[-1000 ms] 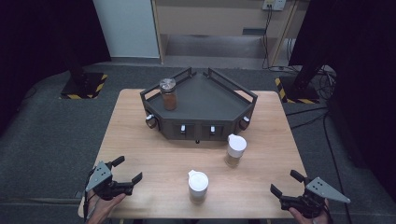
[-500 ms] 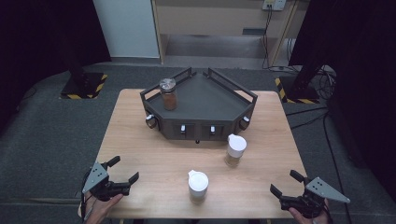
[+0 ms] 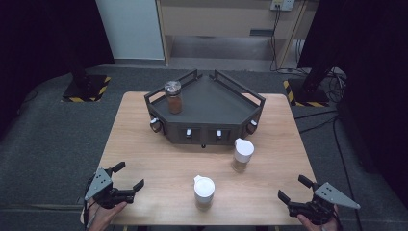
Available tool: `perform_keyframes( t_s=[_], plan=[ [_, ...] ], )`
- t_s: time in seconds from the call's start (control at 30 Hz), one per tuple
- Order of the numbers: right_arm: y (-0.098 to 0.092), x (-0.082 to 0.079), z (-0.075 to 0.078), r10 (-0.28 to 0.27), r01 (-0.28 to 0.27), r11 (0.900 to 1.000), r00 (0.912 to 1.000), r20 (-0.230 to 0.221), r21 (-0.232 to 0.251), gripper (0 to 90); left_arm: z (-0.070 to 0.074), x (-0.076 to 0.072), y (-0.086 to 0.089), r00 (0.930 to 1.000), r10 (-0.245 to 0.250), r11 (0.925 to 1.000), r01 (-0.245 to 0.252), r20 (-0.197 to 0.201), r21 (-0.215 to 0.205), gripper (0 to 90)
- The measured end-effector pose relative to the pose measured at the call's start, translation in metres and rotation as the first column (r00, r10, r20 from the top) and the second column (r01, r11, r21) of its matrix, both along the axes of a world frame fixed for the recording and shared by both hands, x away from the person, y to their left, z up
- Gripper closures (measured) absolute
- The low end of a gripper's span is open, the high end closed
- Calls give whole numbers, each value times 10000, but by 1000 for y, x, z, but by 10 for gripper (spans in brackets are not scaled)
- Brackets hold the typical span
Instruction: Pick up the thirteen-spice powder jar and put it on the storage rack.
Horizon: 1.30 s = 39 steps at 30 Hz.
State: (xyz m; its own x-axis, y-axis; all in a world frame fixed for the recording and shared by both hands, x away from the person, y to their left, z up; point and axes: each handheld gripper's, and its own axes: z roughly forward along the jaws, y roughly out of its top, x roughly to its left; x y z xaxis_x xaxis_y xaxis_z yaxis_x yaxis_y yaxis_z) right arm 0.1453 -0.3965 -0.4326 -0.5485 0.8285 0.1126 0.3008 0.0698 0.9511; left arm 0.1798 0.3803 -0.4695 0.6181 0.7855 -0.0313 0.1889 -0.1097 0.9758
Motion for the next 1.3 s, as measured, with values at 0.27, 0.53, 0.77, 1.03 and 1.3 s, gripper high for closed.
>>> perform_keyframes(
  t_s=[0.27, 0.53, 0.77, 1.03, 1.3],
  plan=[
    [2, 1, 3, 82, -83, 9999, 9999, -79, -57, 17, 0, 2, 1, 9997, -214, 9998, 214, -68, -46, 5],
    [6, 9, 12, 622, -623, 9981, 9980, -122, -33, 28, 0, 3, 1, 9997, -208, 9998, 208, -155, -10, 4],
    [17, 16, 25, 1365, -1365, 9906, 9906, 1, -82, 31, 0, 4, 1, 9996, -208, 9998, 207, -200, -31, 5],
    [33, 28, 42, 2097, -2094, 9776, 9777, 134, -214, 33, 0, 4, 1, 9995, -223, 9997, 224, -229, 33, 5],
    [55, 42, 54, 2898, -2895, 9570, 9569, 169, -210, 32, 1, 4, 1, 9994, -234, 9997, 237, -259, 114, 5]
  ],
)
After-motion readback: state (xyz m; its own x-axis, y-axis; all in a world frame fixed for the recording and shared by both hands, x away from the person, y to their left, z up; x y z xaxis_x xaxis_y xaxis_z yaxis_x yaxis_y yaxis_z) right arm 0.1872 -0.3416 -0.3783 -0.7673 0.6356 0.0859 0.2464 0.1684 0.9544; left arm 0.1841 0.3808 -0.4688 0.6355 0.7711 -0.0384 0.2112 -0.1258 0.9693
